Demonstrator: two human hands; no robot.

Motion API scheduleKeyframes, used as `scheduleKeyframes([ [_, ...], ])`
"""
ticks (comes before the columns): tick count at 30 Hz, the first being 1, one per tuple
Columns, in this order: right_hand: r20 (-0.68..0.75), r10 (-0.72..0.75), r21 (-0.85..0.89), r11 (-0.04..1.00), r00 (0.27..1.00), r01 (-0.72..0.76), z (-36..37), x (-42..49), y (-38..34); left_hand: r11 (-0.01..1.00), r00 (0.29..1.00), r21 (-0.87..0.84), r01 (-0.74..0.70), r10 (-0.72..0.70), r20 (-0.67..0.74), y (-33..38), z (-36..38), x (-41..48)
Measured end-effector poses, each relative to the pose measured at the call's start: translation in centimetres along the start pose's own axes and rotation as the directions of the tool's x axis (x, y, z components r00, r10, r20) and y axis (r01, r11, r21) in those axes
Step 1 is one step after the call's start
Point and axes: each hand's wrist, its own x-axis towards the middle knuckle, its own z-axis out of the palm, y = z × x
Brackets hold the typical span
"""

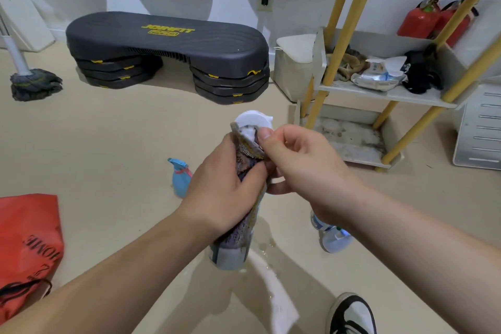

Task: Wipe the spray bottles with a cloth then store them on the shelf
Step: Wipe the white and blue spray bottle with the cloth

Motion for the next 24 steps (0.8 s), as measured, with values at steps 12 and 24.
scheduleKeyframes([
  [12,-0.051,0.089,0.009,0.996,0.995,-0.089,-0.9,0.9,0.6,0.866,0.918,-0.328,0.378,-0.304,0.254,-2.5,-0.5,0.8],
  [24,-0.175,0.148,0.139,0.983,0.973,-0.124,-1.2,1.3,0.2,0.843,0.938,-0.412,0.347,-0.32,0.135,-2.3,0.6,0.2],
])
